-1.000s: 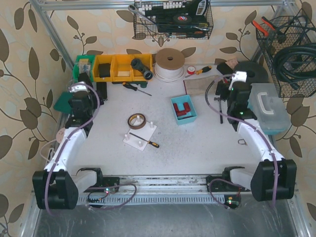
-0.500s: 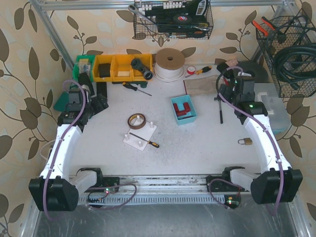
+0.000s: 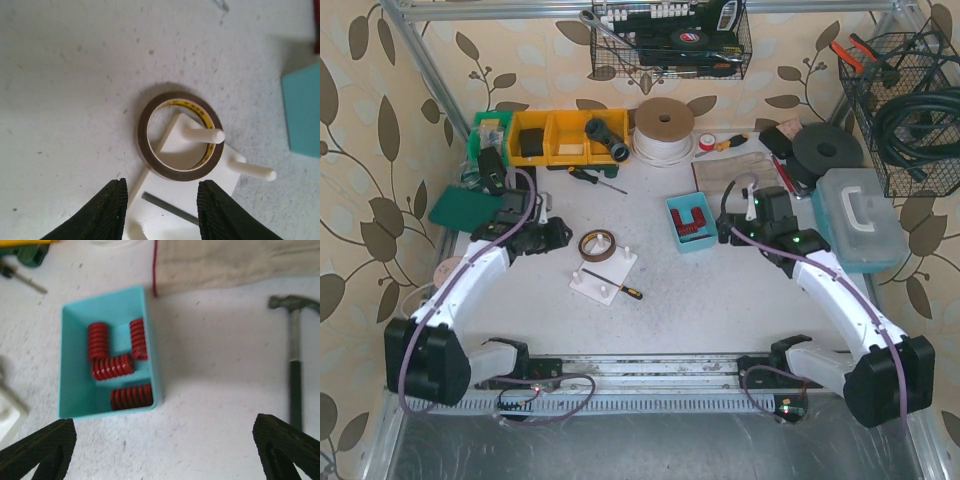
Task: Install the large spring
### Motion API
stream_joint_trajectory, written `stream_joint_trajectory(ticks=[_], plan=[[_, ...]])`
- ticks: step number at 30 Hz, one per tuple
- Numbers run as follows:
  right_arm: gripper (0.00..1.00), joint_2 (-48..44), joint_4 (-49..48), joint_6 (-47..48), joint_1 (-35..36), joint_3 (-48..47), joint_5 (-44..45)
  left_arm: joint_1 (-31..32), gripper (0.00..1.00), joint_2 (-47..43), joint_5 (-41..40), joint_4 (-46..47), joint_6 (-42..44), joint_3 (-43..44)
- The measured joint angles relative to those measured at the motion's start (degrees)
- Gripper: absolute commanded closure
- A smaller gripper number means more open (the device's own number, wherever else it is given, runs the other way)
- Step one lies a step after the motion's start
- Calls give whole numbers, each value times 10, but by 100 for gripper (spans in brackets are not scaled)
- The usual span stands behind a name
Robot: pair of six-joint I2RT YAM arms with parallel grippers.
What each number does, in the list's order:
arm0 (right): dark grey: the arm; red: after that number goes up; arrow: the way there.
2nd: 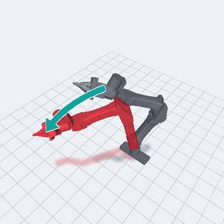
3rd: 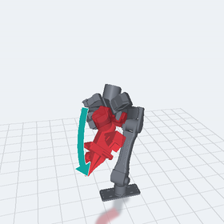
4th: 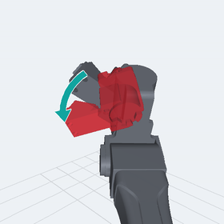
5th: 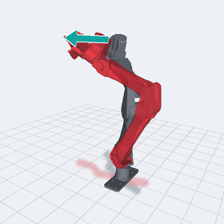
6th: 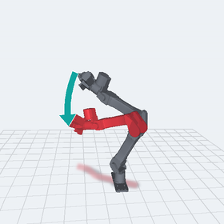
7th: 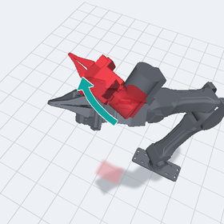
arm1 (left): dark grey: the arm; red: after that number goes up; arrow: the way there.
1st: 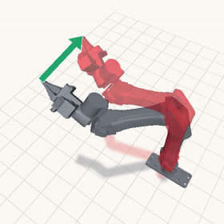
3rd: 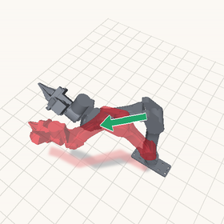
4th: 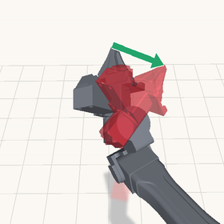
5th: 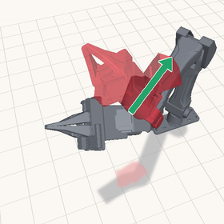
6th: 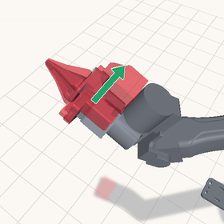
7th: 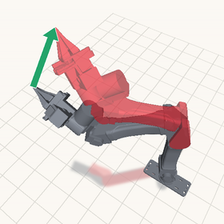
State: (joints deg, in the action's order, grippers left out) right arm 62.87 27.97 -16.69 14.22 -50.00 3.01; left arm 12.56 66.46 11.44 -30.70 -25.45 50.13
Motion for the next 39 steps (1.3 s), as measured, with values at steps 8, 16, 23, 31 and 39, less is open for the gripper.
stream_joint_trajectory(ticks=[8,16,23,31,39], plan=[[6,-5,-89,8,52,78,-52,21,60,121,-10,36,2,-3],[7,-21,-167,28,101,103,-53,21,58,225,-8,53,24,22],[8,-26,-203,41,139,118,-25,21,60,264,-3,67,31,47],[8,-29,-216,46,157,122,3,21,64,301,9,69,33,63],[8,-31,-219,49,163,122,19,24,69,335,37,73,36,70]])
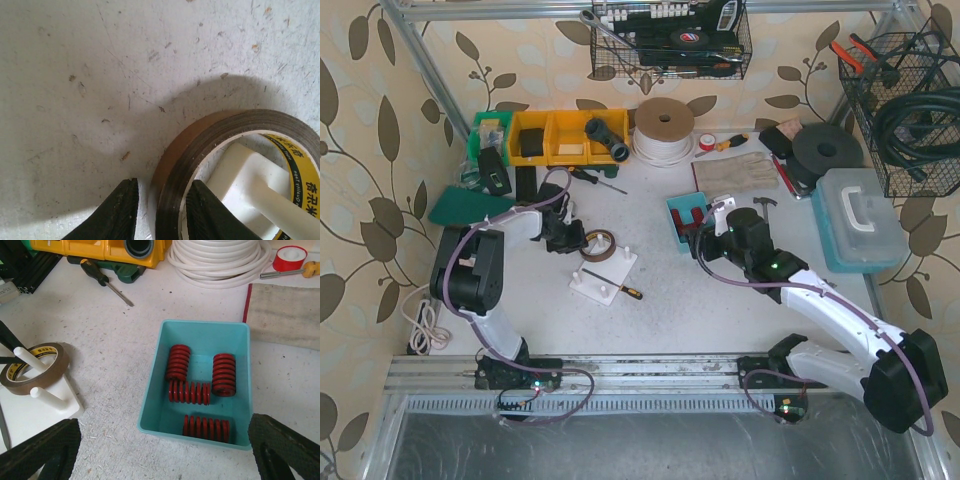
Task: Install the large spring
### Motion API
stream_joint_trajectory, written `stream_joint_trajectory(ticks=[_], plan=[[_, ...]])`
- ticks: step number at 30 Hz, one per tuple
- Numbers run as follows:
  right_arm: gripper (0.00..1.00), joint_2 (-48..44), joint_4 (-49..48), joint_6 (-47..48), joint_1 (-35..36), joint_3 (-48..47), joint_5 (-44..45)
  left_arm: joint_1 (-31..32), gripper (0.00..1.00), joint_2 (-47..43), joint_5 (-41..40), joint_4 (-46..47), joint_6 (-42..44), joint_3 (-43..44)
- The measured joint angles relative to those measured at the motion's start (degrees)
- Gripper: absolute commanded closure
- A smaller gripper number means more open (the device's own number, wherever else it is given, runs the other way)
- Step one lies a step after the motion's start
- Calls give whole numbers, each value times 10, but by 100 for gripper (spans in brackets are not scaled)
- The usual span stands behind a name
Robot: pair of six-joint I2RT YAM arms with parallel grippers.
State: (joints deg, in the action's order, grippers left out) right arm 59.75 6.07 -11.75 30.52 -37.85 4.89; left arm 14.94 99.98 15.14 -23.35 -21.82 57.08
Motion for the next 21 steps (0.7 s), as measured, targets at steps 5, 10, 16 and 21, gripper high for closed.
stream_joint_trajectory(ticks=[5,10,16,21], plan=[[9,0,1,0,1,0,6,3,78,3,0,-2,6,3],[9,-1,2,1,1,0,10,5,87,3,-6,-7,10,6],[9,-5,2,1,1,0,12,5,93,1,-15,-10,6,6],[9,-9,2,1,1,0,17,5,96,-17,-10,-17,3,13]])
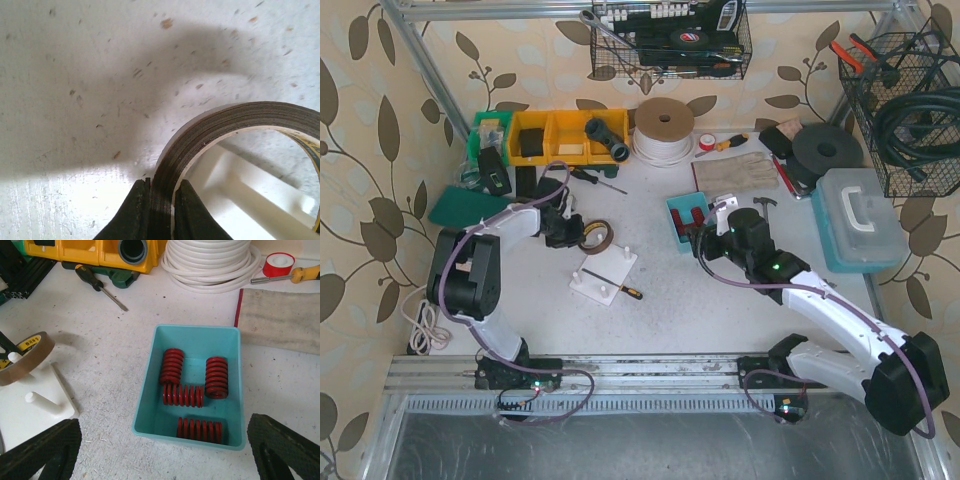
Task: Install the large spring
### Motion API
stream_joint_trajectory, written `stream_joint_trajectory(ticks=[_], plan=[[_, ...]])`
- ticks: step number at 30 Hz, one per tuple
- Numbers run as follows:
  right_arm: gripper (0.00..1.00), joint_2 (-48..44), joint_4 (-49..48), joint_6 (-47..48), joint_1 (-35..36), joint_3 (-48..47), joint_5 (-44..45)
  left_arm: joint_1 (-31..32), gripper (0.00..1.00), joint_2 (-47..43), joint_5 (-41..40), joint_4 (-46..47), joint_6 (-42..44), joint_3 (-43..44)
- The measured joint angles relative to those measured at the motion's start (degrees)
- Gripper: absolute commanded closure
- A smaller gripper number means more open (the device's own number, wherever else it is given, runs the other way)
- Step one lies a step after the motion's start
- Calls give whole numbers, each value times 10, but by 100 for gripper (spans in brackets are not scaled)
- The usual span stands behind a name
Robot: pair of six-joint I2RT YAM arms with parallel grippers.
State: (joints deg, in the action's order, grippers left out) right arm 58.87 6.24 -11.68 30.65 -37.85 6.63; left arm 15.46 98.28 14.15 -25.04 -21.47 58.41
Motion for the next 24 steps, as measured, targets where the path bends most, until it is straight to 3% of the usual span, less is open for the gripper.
stream_joint_trajectory(ticks=[13,24], plan=[[9,0,3,2,0,0,1,0,100,-62,7,-31,-1,52],[10,0,3,2,5,0,6,-17,100,-70,-116,-10,-16,82]])
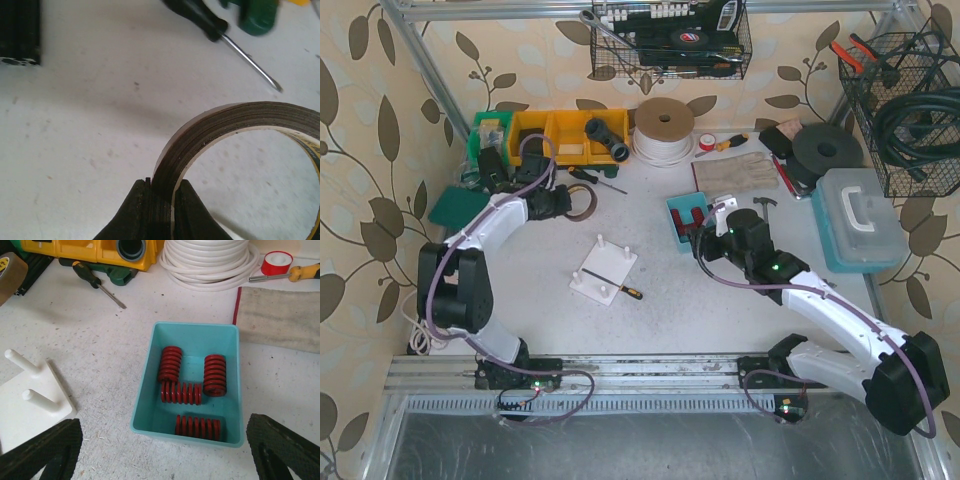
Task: Install the large spring
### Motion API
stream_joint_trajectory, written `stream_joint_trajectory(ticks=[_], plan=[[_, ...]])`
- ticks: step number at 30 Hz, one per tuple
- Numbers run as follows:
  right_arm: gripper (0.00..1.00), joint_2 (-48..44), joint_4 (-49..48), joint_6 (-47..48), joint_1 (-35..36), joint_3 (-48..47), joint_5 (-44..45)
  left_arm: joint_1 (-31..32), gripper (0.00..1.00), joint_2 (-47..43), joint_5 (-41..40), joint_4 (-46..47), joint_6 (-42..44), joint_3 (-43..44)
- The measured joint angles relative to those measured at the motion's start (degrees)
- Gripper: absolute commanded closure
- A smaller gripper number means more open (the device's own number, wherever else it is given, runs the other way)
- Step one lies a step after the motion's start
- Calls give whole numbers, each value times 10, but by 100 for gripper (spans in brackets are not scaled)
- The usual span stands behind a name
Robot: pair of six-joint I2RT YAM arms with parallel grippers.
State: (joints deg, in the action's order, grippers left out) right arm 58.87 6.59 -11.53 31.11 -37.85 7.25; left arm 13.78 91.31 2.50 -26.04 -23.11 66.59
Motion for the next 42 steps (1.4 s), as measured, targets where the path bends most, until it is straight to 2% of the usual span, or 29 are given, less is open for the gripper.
stream_joint_trajectory(ticks=[6,11,17,23,27,32,38,42], plan=[[10,0,3,0,1,0,13,-48,100,83,-40,23,-12,16],[11,0,-9,1,1,6,11,-65,98,171,-71,15,-12,63],[11,0,-11,6,1,10,11,-70,82,223,-97,5,-10,131],[12,0,-17,11,1,10,11,-75,59,243,-96,-3,-7,162],[12,0,-17,11,2,10,11,-78,55,244,-99,-14,-9,165],[12,0,-17,11,2,10,12,-78,54,228,-97,-24,-8,156],[13,0,-17,11,2,10,13,-71,55,123,-50,-23,-7,94],[13,0,-17,11,2,10,16,-43,55,57,-22,-28,4,54]])
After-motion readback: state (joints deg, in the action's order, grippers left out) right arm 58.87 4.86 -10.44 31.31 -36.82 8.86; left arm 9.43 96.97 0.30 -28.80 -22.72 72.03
